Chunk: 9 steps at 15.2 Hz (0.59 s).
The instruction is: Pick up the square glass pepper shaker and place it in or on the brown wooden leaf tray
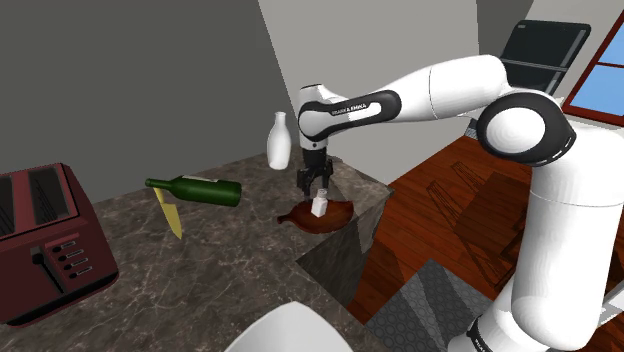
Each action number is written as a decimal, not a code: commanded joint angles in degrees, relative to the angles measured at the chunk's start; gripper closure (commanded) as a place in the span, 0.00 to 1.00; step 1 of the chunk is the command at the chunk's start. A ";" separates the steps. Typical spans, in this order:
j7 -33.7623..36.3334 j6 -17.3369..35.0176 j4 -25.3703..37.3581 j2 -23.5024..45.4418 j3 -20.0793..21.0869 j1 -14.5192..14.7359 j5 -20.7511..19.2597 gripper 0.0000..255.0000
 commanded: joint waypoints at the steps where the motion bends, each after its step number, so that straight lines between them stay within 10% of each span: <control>1: -0.07 -3.27 3.22 0.00 0.03 0.06 0.04 0.00; 9: -0.09 -4.81 4.84 0.07 0.04 0.11 0.06 0.00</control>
